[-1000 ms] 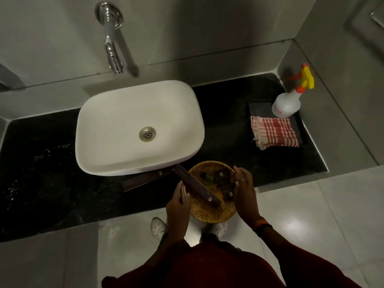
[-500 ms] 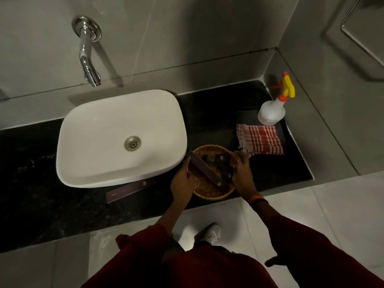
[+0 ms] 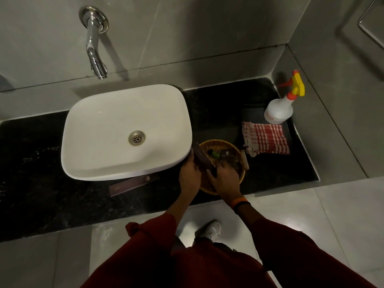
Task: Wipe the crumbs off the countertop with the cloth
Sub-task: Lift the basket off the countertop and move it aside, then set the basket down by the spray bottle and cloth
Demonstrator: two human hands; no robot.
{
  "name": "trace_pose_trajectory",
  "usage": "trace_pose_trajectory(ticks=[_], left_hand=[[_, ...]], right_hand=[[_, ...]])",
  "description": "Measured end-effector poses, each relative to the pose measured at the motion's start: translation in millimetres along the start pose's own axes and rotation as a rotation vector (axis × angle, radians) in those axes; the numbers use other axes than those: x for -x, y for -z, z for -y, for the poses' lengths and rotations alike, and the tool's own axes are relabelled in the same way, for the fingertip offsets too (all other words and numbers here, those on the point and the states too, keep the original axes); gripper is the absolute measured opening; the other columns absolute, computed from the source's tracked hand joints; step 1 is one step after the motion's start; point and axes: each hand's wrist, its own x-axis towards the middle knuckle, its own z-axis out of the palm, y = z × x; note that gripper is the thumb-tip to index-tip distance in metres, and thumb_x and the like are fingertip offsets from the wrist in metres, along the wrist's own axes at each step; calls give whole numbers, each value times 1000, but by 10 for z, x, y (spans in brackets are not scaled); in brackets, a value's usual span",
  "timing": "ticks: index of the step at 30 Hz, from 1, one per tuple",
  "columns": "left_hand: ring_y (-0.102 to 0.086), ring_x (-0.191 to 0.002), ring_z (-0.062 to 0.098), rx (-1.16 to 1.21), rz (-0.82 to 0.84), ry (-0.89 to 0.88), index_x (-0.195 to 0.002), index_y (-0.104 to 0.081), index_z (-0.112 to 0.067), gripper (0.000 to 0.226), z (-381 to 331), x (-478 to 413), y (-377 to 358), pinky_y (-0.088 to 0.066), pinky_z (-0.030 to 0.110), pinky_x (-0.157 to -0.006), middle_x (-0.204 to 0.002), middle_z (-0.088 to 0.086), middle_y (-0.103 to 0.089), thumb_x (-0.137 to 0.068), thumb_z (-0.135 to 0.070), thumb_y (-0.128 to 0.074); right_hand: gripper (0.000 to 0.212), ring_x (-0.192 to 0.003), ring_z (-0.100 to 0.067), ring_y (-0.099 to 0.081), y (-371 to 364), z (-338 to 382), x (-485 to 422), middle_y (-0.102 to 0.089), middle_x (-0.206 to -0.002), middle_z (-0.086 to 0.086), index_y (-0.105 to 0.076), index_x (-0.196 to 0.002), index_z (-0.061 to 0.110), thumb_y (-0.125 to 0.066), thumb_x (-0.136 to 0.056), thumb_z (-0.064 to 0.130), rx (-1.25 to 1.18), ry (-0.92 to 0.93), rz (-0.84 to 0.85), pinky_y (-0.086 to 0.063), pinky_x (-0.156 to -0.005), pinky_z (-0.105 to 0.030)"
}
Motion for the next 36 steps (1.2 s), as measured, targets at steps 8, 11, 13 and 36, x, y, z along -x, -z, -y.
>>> trace_pose_trajectory(ticks=[8, 11, 13, 36], left_hand=[[-65, -112, 30, 90, -15, -39, -150, -35, -15, 54, 134, 78, 16, -49, 37, -100, -126, 17, -65, -99, -9, -51], [-58, -123, 21, 295, 26, -34, -145, -44, -16, 45, 182, 139, 85, -45, 31, -104, -136, 10, -60, -101, -15, -51], [-61, -119, 17, 324, -5, -71, -136, -55, -16, 35, 317, 188, 190, -48, 29, -101, -129, 7, -64, -102, -22, -49], [-63, -111, 34, -531, -85, -455, -128, -61, -6, 50, 1273, 304, 873, -55, 45, -95, -124, 18, -63, -80, -2, -75]], right_hand=[[24, -88, -23, -64, -105, 207, -86, -66, -107, -12, -64, -103, 11, -50, -101, 30, -168, -164, 34, -53, -76, -33], [23, -94, -25, -66, -101, 240, -116, -68, -108, -14, -65, -109, 8, -52, -101, 25, -269, -178, -3, -56, -84, -38], [22, -98, -27, -68, -99, 231, -128, -69, -111, -15, -64, -116, 8, -54, -100, 21, -371, -193, -7, -58, -89, -44], [24, -84, -14, -62, -150, 211, 474, -69, -110, -13, -69, -115, 8, -55, -96, 2, -380, 63, -135, -59, -70, -29]])
